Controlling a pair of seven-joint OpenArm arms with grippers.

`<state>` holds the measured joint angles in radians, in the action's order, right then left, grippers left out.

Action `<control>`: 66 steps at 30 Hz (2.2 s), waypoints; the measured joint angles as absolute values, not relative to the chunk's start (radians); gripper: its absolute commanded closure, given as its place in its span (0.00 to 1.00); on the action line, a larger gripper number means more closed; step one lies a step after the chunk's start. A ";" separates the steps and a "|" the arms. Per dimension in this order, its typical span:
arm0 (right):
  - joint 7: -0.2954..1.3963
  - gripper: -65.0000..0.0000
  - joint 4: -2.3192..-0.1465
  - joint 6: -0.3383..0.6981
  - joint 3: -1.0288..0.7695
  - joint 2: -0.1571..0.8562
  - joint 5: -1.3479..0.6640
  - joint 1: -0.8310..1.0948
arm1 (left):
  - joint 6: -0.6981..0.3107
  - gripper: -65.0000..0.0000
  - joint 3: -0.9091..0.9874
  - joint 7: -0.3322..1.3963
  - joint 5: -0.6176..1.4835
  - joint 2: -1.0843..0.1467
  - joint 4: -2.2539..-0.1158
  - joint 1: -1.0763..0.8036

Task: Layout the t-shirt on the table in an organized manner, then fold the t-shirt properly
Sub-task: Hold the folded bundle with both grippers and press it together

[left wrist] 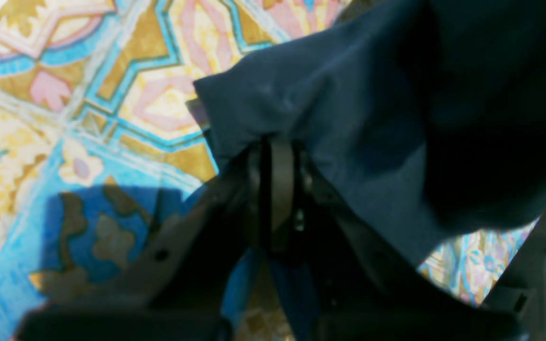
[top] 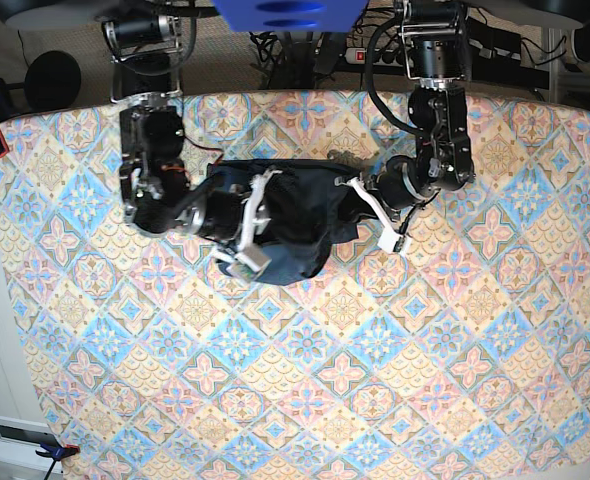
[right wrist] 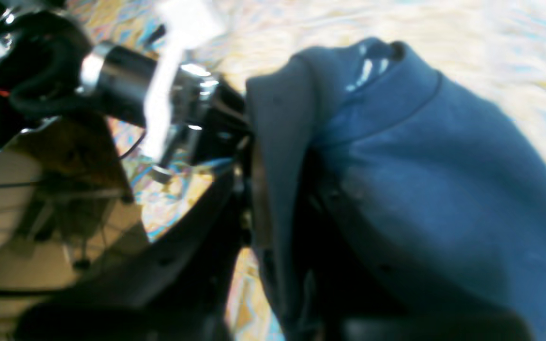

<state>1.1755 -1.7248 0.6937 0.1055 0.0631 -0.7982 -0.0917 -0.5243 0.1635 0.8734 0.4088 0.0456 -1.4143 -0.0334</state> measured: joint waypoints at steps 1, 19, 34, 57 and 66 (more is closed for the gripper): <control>1.171 1.00 -1.725 0.695 0.130 0.056 -0.769 -0.092 | -0.524 0.99 0.163 0.869 0.410 0.047 -1.414 -0.036; 1.013 0.94 -1.725 0.696 0.331 0.064 -0.501 -0.092 | -0.518 0.99 0.157 0.894 0.396 0.016 -1.518 -0.103; 1.003 0.80 -1.949 0.696 0.329 0.117 -0.505 -0.012 | -0.520 0.99 0.164 0.894 0.409 0.014 -1.519 -0.104; 0.970 0.80 -1.817 0.696 0.135 0.122 -0.497 0.004 | -0.509 0.74 0.278 1.055 0.601 -0.053 -1.682 -0.117; 0.972 0.80 -1.713 0.696 0.137 0.122 -0.494 -0.031 | -0.510 0.74 0.284 1.110 0.596 0.000 -1.681 -0.065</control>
